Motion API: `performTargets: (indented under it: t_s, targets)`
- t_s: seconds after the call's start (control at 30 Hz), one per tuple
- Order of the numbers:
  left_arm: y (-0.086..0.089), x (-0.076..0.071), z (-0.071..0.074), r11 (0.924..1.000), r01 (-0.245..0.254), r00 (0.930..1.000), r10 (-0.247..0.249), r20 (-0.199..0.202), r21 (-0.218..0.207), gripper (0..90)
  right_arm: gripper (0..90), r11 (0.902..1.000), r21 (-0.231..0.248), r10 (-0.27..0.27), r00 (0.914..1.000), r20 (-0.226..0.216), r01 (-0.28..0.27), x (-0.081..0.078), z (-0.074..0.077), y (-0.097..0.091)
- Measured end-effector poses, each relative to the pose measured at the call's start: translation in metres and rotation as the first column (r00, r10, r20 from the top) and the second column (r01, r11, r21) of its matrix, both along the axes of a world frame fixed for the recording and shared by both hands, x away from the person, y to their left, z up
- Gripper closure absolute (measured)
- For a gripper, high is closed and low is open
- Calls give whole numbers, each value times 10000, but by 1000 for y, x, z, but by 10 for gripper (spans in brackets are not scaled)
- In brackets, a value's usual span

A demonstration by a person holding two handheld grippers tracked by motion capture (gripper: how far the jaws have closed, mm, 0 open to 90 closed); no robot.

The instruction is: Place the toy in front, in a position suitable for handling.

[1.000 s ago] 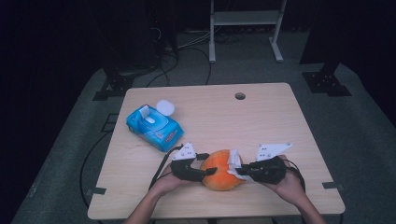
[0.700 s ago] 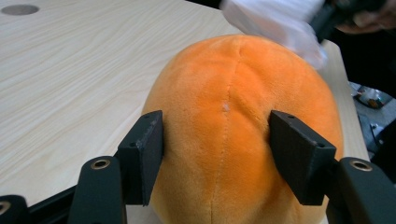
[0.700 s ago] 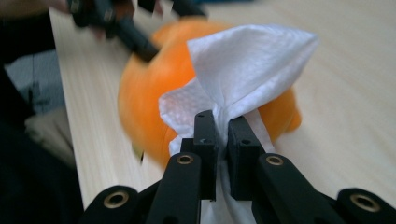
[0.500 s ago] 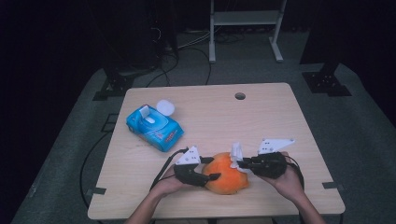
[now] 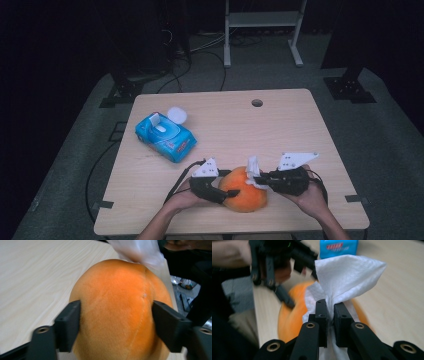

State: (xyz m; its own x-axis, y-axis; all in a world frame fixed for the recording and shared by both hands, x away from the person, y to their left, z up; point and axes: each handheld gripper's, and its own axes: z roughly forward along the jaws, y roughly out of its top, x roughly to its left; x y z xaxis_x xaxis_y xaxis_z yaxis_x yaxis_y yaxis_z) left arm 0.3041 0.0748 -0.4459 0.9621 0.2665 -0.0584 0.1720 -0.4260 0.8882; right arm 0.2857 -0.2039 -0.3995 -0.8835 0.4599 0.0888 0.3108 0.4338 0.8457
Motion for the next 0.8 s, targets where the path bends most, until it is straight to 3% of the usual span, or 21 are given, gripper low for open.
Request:
performTargets:
  t_s: [0.03,0.13,0.2,0.27,0.3,0.33,0.43,0.63,0.7,0.8]
  targets:
    - [-1,-2,1,10000,49,9998,-49,215,-4,326,825,9999,-26,-101,9998,162,101,1,1,2]
    - [-4,-6,4,10000,-97,9979,96,644,3,380,826,9989,-356,-296,9996,15,296,4,-5,10]
    - [-5,-7,6,9991,-139,9964,171,832,-391,397,827,9987,-258,-427,9990,104,430,3,-3,9]
    - [-8,-10,10,9990,-41,9908,100,1351,-440,411,827,9987,120,-499,9986,171,497,2,3,7]
    - [-11,-12,12,9994,-55,9836,115,1799,-336,413,827,9986,140,-521,9984,232,518,1,5,7]
    - [-12,-12,13,9996,-94,9805,143,1962,-260,414,827,9986,94,-532,9979,364,529,1,7,8]
    - [-8,-9,10,9997,-180,9834,207,1803,-171,414,826,9987,9,-514,9983,270,514,1,3,8]
    - [5,-3,4,9996,-69,9947,98,1027,-289,389,826,9982,-220,-572,9978,-322,565,6,-10,-1]
    - [4,-2,6,9995,-15,9972,39,752,-314,315,826,9984,-344,-458,9985,-290,448,4,-10,1]
    - [6,2,10,9965,-288,9995,294,61,-783,193,827,9974,-708,-110,9999,-44,106,-2,-11,9]
